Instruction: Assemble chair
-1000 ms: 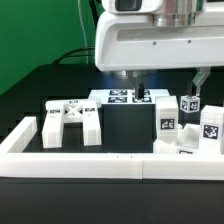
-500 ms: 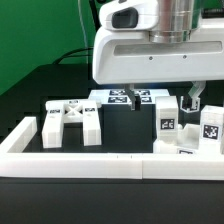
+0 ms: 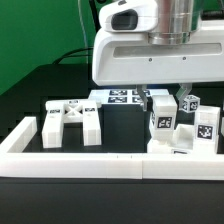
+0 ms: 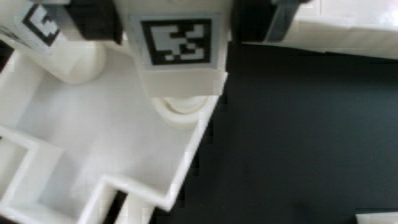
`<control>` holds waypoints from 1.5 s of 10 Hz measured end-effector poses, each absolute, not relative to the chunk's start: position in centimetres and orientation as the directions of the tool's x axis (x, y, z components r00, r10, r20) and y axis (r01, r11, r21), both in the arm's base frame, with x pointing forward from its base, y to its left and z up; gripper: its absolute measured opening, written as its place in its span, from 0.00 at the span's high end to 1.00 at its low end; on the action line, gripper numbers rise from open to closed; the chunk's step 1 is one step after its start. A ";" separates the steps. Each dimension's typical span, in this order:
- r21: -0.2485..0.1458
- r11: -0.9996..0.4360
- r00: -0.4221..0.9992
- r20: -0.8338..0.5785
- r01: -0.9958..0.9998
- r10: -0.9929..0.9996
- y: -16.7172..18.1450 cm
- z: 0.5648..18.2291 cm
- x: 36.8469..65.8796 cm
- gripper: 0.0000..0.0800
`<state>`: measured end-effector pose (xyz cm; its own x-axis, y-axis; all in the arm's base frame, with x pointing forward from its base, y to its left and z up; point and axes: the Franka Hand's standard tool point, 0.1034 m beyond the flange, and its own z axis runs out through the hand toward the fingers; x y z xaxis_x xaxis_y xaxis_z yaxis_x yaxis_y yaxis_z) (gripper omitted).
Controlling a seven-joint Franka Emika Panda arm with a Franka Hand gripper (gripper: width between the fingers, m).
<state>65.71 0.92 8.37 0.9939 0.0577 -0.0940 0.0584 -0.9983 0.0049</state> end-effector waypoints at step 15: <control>-0.020 -0.339 0.340 -0.026 -0.940 -0.940 2.3 7.9 66.5 0.64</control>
Offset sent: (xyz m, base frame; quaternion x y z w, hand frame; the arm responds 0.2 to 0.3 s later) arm -0.0176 -0.0075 -0.0044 -0.0069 0.0244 0.2005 0.9794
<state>66.49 2.29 7.94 0.3397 -0.9402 -0.0263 -0.9405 -0.3392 -0.0201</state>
